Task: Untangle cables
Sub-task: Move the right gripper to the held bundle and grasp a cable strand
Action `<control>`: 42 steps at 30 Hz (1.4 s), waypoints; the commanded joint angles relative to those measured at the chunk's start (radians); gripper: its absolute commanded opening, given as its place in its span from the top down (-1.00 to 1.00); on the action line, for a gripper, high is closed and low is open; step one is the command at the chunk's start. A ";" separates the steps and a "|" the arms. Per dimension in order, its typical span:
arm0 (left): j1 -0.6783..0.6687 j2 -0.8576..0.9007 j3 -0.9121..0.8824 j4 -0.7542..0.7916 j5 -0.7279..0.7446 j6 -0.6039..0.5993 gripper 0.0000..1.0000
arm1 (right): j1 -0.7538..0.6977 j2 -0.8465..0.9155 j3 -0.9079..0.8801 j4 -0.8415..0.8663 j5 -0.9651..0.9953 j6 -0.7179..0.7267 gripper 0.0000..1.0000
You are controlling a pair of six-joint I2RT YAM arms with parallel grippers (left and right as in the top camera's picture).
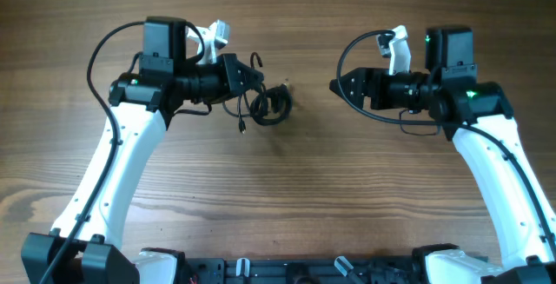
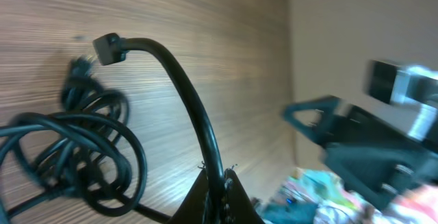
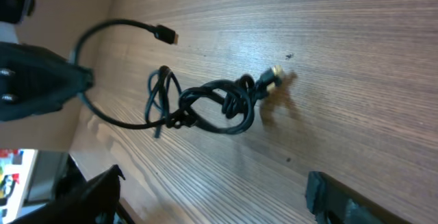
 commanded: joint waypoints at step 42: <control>0.008 -0.006 0.018 -0.104 -0.110 0.012 0.92 | 0.256 0.270 0.034 0.388 0.168 0.360 0.91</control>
